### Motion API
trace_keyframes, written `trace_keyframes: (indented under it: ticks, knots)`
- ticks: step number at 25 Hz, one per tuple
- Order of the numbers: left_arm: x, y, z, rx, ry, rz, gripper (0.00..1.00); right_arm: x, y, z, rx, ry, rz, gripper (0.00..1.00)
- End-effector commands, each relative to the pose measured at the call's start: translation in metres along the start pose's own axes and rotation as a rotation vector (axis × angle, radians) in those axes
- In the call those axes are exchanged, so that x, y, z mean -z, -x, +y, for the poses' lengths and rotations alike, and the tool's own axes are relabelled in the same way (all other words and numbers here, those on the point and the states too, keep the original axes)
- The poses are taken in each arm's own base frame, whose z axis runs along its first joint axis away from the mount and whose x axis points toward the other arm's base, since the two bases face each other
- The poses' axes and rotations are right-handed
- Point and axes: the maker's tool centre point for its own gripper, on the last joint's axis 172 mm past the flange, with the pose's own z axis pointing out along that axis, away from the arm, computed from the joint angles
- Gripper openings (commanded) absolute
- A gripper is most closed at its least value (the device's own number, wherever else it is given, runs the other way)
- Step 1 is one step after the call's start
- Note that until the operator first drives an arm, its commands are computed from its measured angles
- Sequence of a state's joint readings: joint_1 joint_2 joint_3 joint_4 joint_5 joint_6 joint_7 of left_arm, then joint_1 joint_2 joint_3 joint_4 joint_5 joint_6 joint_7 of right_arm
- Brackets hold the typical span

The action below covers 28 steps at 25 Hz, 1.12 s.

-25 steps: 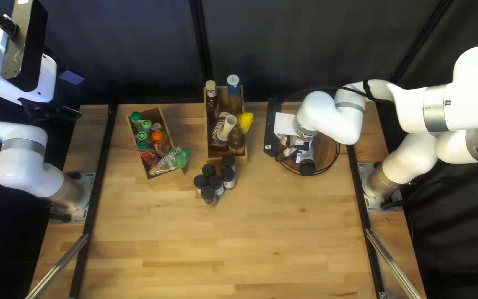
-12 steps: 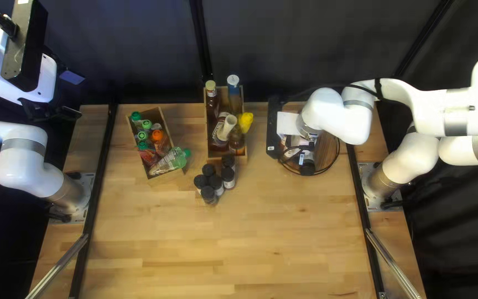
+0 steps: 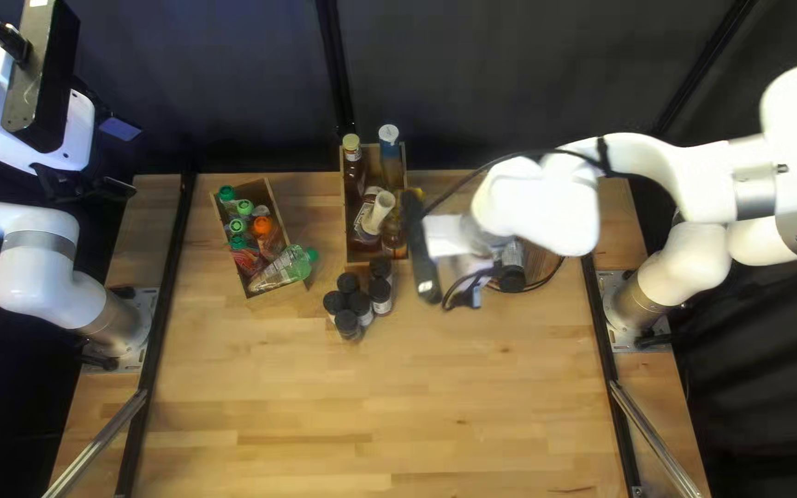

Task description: Separate condiments, baby food and spices and place it in 3 different racks/containers

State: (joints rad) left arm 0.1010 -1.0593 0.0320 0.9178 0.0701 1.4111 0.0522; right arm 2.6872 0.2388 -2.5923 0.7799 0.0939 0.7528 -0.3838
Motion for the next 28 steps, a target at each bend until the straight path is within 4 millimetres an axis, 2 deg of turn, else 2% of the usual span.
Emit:
trace_keyframes:
  ticks: [1,7,12,20,24,28]
  knots:
    - [0.0,0.0,0.0,0.0,0.0,0.0,1.0,-0.014,-0.014,0.001,0.162,0.028,-0.003,1.0]
    - [0.0,0.0,0.0,0.0,0.0,0.0,1.0,-0.034,-0.027,0.023,0.307,0.051,-0.026,1.0]
    - [0.0,0.0,0.0,0.0,0.0,0.0,1.0,-0.042,-0.034,0.046,0.384,0.059,-0.052,1.0]
    - [0.0,0.0,0.0,0.0,0.0,0.0,1.0,-0.059,-0.013,0.096,0.542,0.061,-0.124,1.0]
    - [0.0,0.0,0.0,0.0,0.0,0.0,1.0,-0.065,-0.006,0.107,0.602,0.054,-0.148,1.0]
    - [0.0,0.0,0.0,0.0,0.0,0.0,1.0,-0.075,-0.011,0.107,0.68,0.053,-0.181,1.0]
